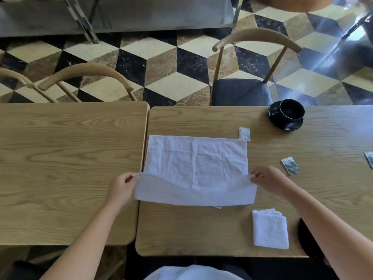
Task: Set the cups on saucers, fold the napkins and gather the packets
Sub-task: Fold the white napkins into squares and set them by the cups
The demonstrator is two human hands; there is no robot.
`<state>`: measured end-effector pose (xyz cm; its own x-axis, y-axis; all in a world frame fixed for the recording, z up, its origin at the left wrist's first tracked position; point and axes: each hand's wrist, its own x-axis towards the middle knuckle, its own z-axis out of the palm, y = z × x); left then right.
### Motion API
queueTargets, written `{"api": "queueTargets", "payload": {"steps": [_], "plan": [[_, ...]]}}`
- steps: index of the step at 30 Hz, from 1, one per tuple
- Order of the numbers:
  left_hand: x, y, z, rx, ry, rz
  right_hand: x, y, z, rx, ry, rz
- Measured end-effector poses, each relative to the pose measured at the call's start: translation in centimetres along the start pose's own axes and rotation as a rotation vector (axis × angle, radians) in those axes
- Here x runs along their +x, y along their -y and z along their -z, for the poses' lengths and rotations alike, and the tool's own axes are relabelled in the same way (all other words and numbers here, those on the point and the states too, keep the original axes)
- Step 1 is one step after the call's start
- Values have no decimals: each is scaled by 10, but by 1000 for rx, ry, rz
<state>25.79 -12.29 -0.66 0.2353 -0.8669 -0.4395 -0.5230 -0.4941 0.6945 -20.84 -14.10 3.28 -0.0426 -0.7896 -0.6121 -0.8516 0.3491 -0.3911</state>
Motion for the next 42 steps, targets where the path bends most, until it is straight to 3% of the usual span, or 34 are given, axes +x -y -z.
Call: {"api": "queueTargets", "payload": {"steps": [5, 12, 19, 28, 36, 42], "plan": [[66, -48, -12, -137, -127, 36, 52, -12, 23, 241, -215, -86], [140, -67, -43, -153, -35, 109, 111, -28, 7, 665, -215, -300], [177, -55, -63, -58, -102, 137, 148, -26, 2, 566, -304, -283], [194, -54, -69, 44, -173, 159, 171, -22, 1, 516, -302, -281], [139, -38, -60, 159, -62, 215, 149, -16, -12, 501, -329, -304], [88, 0, -48, 174, 4, 309, 93, -28, -46, 387, -191, -316]]}}
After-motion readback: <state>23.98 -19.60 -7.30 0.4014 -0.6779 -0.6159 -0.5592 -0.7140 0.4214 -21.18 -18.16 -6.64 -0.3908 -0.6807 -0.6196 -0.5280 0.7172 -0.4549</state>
